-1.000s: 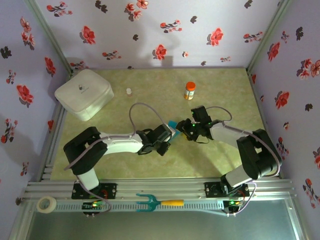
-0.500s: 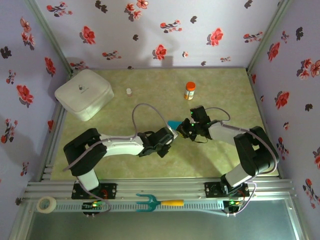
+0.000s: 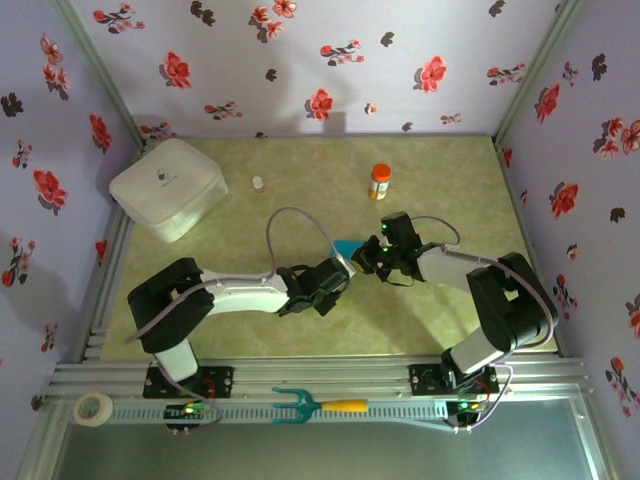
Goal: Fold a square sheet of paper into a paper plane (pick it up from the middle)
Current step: Fold the wing for the fifth time at the center of the table.
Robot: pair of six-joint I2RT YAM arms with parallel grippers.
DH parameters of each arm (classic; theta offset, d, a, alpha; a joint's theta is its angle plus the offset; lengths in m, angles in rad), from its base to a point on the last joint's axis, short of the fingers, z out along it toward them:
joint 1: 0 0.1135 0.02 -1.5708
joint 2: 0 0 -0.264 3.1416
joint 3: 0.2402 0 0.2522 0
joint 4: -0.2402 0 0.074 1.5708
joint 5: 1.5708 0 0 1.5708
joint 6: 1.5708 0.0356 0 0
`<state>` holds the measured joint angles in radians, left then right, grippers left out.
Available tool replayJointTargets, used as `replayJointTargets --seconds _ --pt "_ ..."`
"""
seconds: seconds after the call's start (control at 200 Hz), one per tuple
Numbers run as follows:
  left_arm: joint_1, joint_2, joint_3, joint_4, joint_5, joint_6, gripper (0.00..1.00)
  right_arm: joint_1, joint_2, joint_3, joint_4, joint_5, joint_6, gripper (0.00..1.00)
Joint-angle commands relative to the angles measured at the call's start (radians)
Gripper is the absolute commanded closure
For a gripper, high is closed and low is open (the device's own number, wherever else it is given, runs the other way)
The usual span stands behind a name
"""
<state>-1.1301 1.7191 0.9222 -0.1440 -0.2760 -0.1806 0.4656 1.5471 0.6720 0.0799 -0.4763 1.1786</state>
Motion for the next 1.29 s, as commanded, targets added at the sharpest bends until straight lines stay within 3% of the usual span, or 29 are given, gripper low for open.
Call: replayJointTargets --seconds 0.0,0.675,0.79,0.835,0.99,1.29 --pt "-0.008 -0.006 0.004 -0.022 -0.043 0.002 0.67 0.0 -0.008 -0.011 0.016 -0.019 0.013 1.0" --pt "-0.009 0.013 0.006 -0.021 -0.046 -0.017 0.91 -0.002 -0.012 -0.014 0.017 -0.023 0.012 1.0" --pt "-0.008 0.01 -0.001 -0.008 -0.042 -0.032 0.98 -0.005 -0.024 -0.019 0.015 -0.016 0.01 0.94" --pt "-0.006 0.006 -0.01 0.008 -0.034 -0.043 1.0 -0.007 -0.036 -0.019 0.003 -0.006 0.002 0.86" --pt "0.025 -0.015 -0.042 0.075 0.069 -0.091 1.0 -0.038 -0.109 -0.019 -0.106 0.06 -0.063 0.63" --pt "0.115 -0.037 -0.115 0.276 0.378 -0.185 1.0 -0.077 -0.24 -0.053 -0.185 0.154 -0.112 0.55"
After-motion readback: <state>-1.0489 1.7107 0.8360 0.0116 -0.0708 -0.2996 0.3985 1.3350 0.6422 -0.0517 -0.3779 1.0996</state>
